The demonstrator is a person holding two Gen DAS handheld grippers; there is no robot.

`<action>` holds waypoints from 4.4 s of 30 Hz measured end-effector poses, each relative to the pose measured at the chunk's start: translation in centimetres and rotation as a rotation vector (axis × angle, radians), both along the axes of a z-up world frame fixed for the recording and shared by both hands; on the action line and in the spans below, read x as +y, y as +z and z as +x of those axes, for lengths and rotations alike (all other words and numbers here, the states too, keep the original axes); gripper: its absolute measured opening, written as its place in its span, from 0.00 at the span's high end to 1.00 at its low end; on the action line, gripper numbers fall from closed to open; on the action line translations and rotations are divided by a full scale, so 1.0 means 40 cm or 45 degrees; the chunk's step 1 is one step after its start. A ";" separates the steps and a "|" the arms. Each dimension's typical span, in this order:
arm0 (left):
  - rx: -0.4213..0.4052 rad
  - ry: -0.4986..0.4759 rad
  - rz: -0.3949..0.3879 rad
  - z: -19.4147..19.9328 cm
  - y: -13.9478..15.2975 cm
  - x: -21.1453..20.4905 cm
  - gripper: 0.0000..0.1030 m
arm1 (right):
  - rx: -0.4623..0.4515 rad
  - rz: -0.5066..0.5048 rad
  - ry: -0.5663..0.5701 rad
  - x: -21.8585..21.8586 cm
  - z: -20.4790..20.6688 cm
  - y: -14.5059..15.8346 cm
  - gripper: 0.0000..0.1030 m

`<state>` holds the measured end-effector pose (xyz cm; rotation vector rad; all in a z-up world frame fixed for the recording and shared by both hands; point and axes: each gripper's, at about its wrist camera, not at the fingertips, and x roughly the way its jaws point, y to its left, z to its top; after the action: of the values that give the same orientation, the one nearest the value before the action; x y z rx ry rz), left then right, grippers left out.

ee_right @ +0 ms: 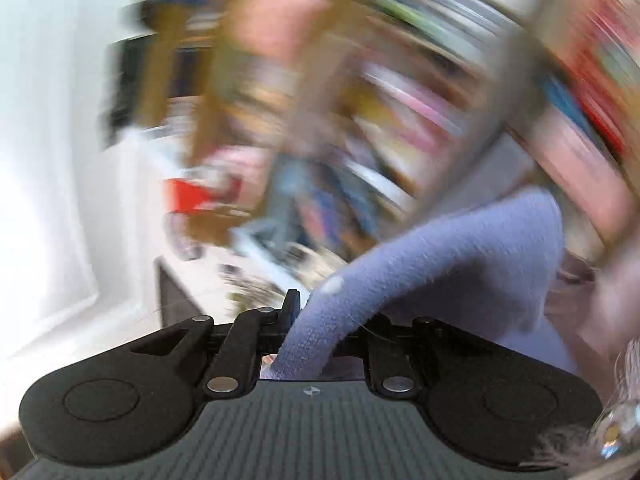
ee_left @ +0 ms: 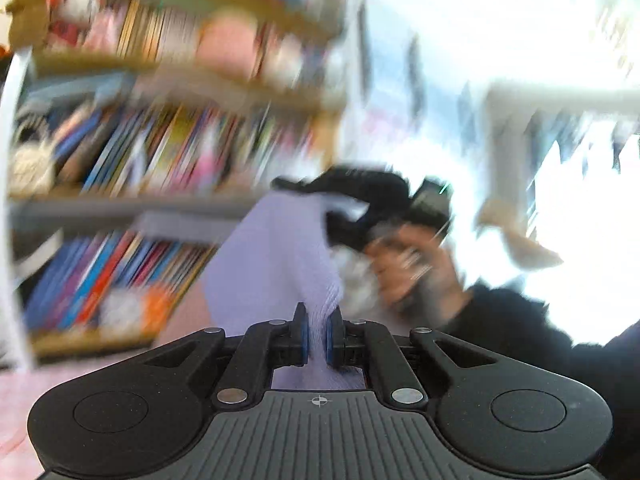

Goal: Fold clothes

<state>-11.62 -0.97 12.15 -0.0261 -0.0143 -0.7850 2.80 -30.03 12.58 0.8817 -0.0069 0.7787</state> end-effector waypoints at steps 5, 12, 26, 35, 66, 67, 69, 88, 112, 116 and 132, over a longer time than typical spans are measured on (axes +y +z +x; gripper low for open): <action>0.003 -0.139 -0.336 0.012 0.045 0.117 0.93 | -0.258 -0.187 0.013 0.099 -0.008 0.210 0.88; 0.468 0.269 -0.201 0.079 -0.159 0.255 0.90 | 0.170 -0.639 0.130 0.364 0.218 -0.069 0.88; 0.377 0.573 0.137 0.100 -0.171 0.256 0.55 | 0.311 -1.109 0.399 0.721 0.285 -0.388 0.57; 0.285 0.324 0.441 0.232 -0.198 0.016 0.55 | 0.324 -1.189 -0.128 0.295 0.161 -0.312 0.53; 0.453 0.357 1.086 0.546 -0.374 -0.379 0.75 | 0.588 -1.537 -0.659 0.040 0.138 -0.450 0.67; 0.451 0.355 1.090 0.548 -0.376 -0.380 0.75 | 0.588 -1.540 -0.651 0.042 0.139 -0.452 0.67; 0.454 0.357 1.090 0.558 -0.381 -0.381 0.77 | 0.590 -1.546 -0.637 0.047 0.141 -0.457 0.67; 0.481 1.310 0.287 0.514 -0.058 0.443 0.96 | 0.605 -1.535 -0.635 0.042 0.144 -0.458 0.67; 1.033 0.828 -0.212 0.452 -0.343 0.512 0.79 | 0.645 -1.449 -0.748 0.003 0.137 -0.453 0.67; 1.022 0.841 -0.218 0.512 -0.368 0.494 0.95 | 0.680 -1.410 -0.778 -0.017 0.142 -0.454 0.68; 1.017 0.698 -0.412 0.519 -0.403 0.531 0.92 | 0.694 -1.618 -0.593 0.051 0.337 -0.370 0.94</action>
<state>9.13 20.27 -3.98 -0.6158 0.5873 -0.1764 16.27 -28.01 -2.21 -0.1679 0.6725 -0.0100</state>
